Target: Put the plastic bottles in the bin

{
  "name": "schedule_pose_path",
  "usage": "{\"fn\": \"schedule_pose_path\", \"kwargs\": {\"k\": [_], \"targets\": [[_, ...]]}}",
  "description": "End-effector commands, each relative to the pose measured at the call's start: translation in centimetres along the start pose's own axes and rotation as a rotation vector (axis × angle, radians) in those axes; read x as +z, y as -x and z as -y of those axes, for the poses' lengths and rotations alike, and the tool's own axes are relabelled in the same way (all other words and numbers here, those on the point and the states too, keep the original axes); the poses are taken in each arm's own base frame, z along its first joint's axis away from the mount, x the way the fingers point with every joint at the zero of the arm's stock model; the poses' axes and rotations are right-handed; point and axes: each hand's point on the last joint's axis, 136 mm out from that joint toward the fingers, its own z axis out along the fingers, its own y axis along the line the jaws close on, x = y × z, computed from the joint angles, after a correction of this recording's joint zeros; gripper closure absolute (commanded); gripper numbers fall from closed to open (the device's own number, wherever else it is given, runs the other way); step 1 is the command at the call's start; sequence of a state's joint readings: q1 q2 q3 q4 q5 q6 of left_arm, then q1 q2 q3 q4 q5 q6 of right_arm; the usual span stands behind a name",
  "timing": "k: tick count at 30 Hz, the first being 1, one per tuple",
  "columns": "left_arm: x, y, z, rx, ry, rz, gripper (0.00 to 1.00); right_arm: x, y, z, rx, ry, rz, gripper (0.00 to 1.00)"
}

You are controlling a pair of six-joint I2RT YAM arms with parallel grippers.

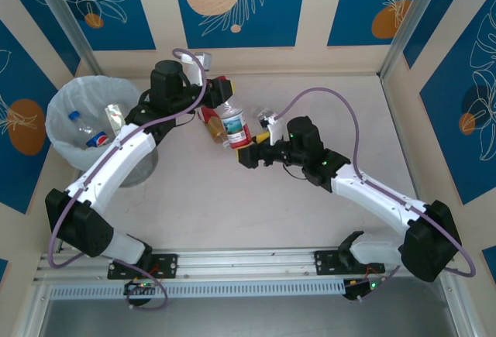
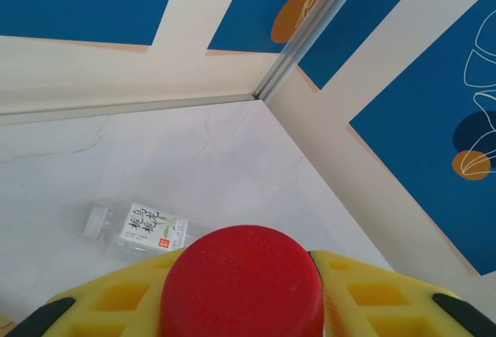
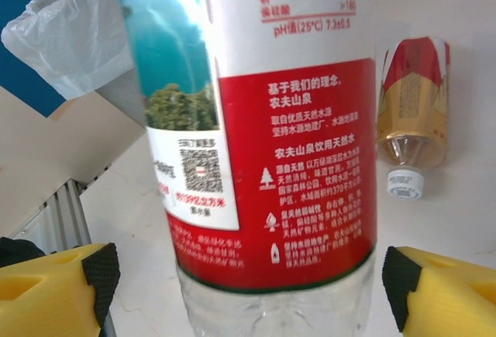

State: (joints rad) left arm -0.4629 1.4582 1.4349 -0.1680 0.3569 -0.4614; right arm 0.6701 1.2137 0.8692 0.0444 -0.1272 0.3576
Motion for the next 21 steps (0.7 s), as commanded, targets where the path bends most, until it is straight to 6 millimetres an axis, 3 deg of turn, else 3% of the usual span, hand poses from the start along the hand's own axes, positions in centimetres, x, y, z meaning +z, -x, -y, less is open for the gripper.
{"fn": "schedule_pose_path", "kwargs": {"k": [1,6,12,21], "targets": [[-0.6,1.2,0.3,0.033,0.020,0.031,0.67,-1.5,0.1,0.7,-0.025,-0.055,0.015,0.00],[-1.4,1.9,-0.3,0.053,0.076,0.045,0.67,-3.0,0.5,1.6,-0.026,-0.116,0.069,0.00],[-3.1,3.5,-1.2,0.084,0.154,0.078,0.67,-4.6,0.6,4.8,0.056,-0.258,0.133,0.00],[-7.8,6.7,-4.1,0.099,0.289,0.154,0.67,-5.4,0.2,7.2,0.155,-0.322,0.160,0.00]]}}
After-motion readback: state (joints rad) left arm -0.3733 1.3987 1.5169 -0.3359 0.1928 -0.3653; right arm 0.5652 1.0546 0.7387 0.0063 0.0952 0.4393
